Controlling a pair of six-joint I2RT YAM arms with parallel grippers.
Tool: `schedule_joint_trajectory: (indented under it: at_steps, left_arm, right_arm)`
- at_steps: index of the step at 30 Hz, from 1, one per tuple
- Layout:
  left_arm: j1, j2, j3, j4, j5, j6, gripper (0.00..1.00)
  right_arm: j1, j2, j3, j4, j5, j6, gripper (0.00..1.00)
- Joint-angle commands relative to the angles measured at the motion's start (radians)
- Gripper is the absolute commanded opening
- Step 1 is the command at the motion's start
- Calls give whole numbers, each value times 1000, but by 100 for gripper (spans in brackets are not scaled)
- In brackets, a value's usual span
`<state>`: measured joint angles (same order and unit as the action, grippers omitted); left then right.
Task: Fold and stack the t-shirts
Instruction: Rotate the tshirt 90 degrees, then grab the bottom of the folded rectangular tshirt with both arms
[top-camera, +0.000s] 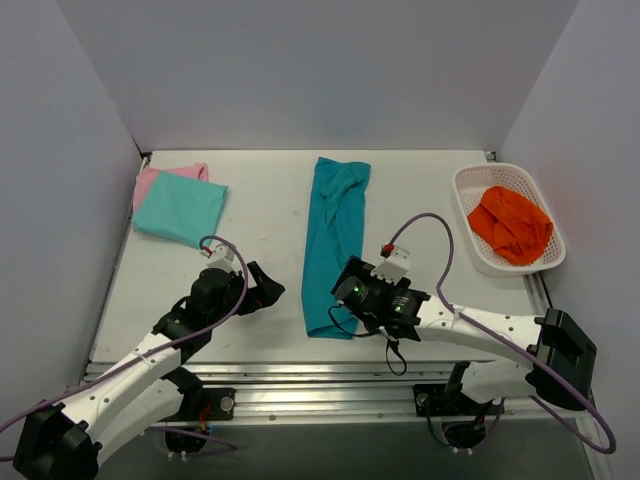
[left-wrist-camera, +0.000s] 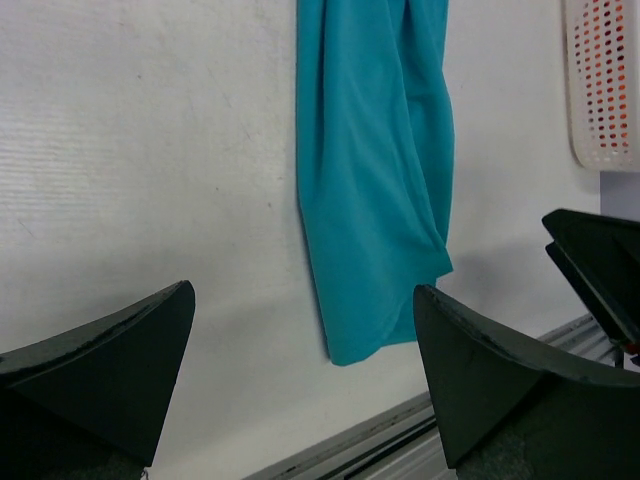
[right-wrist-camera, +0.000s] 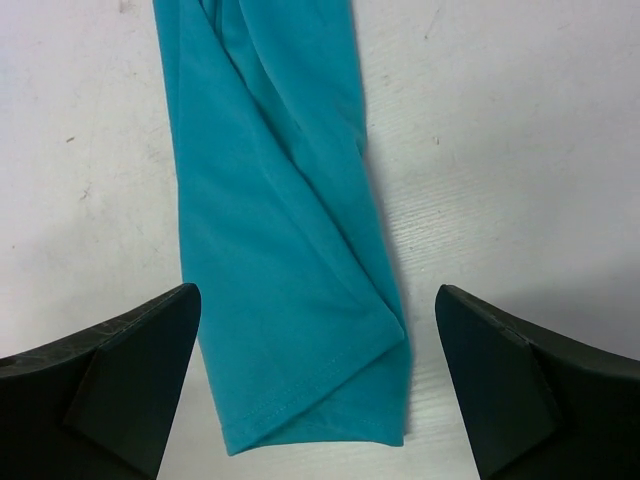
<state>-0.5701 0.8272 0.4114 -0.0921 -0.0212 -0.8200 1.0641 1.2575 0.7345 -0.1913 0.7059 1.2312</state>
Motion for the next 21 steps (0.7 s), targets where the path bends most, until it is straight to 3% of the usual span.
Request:
schedule_joint_trajectory:
  at_steps: [1, 4, 8, 14, 21]
  left_arm:
    - [-49, -43, 13, -37, -31, -33, 100]
    - [-106, -11, 26, -12, -46, -42, 100]
    - [-145, 140, 49, 148, -31, -13, 100]
    - [-191, 461, 104, 382, 58, 4, 94]
    - [-217, 605, 178, 459, 56, 1, 93]
  right_arm:
    - [11, -6, 68, -138, 66, 10, 100]
    - [11, -26, 25, -110, -7, -4, 100]
    - [11, -50, -125, 129, -159, -42, 100]
    - [5, -87, -305, 318, -212, -6, 98]
    - [-26, -104, -377, 378, -235, 1, 95]
